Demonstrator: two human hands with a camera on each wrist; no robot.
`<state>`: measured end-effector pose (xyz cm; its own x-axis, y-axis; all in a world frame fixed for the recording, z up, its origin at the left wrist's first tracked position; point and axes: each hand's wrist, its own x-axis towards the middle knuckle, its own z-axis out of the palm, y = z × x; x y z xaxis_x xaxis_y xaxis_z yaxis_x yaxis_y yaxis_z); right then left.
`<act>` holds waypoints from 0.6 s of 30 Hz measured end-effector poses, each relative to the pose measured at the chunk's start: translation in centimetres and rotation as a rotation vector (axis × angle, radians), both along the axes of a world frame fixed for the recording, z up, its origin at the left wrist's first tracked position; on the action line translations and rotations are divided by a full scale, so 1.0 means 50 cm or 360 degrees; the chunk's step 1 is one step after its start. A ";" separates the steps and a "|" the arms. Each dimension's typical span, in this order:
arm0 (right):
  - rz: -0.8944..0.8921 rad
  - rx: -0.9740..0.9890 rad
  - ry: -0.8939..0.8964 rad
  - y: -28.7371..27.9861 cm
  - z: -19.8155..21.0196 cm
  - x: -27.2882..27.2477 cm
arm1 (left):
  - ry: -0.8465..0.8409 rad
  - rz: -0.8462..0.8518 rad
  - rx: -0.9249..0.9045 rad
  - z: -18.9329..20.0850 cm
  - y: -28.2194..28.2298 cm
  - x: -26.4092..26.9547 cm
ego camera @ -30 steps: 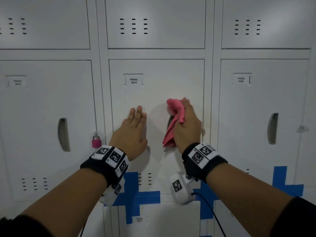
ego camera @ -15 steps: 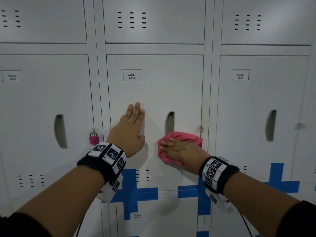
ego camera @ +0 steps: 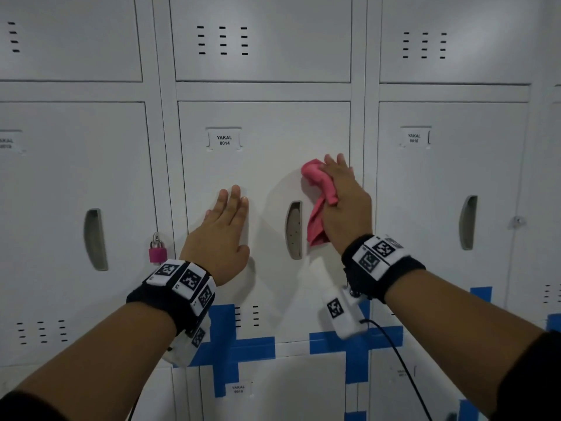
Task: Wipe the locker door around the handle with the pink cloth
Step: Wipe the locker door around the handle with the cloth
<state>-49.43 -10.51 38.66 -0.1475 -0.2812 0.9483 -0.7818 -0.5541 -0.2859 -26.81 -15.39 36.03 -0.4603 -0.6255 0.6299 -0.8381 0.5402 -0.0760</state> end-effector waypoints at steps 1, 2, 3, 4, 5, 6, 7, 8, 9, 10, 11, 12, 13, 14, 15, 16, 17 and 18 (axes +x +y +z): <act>-0.0077 0.0131 0.0122 -0.001 -0.001 0.007 | 0.0004 -0.0005 -0.0001 0.001 0.001 0.000; -0.0158 0.0305 0.0287 -0.001 -0.010 0.013 | 0.0007 -0.0011 -0.0003 0.002 0.002 0.001; -0.0229 0.0458 0.0453 -0.002 -0.023 0.018 | 0.0007 -0.0013 -0.0003 0.003 0.003 0.001; -0.0258 0.0551 0.0581 -0.003 -0.040 0.019 | 0.0004 -0.0010 0.0000 0.004 0.004 0.002; -0.0255 0.0576 0.0654 -0.002 -0.058 0.020 | 0.0002 -0.0005 0.0004 0.004 0.004 0.002; -0.0246 0.0567 0.0678 -0.002 -0.076 0.021 | 0.0001 0.0000 0.0006 0.004 0.004 0.002; -0.0249 0.0547 0.0666 -0.002 -0.092 0.021 | -0.0003 0.0004 0.0006 0.004 0.004 0.003; -0.0256 0.0530 0.0643 -0.001 -0.110 0.020 | -0.0004 0.0004 0.0005 0.003 0.005 0.002; -0.0265 0.0527 0.0633 -0.005 -0.127 0.019 | 0.0000 0.0003 0.0003 0.003 0.005 0.002; -0.0276 0.0538 0.0642 -0.009 -0.149 0.018 | 0.0004 0.0001 0.0002 0.003 0.005 0.002; -0.0279 0.0555 0.0660 -0.014 -0.172 0.013 | 0.0008 0.0001 0.0004 0.003 0.005 0.001; -0.0270 0.0579 0.0680 -0.019 -0.196 0.006 | 0.0009 0.0004 0.0006 0.002 0.004 0.000; -0.0241 0.0596 0.0705 -0.022 -0.218 -0.005 | 0.0007 0.0010 0.0007 0.002 0.004 -0.001; -0.0193 0.0608 0.0746 -0.025 -0.239 -0.019 | 0.0003 0.0014 0.0008 0.002 0.003 -0.001; -0.0139 0.0623 0.0818 -0.024 -0.257 -0.034 | -0.0003 0.0018 0.0011 0.001 0.003 -0.002; -0.0083 0.0632 0.0914 -0.022 -0.270 -0.046 | -0.0010 0.0019 0.0011 0.001 0.001 -0.002; -0.0024 0.0636 0.1028 -0.018 -0.281 -0.058 | -0.0013 0.0017 0.0013 0.001 0.001 -0.002; 0.0037 0.0640 0.1142 -0.012 -0.288 -0.068 | -0.0013 0.0015 0.0014 0.001 -0.001 -0.002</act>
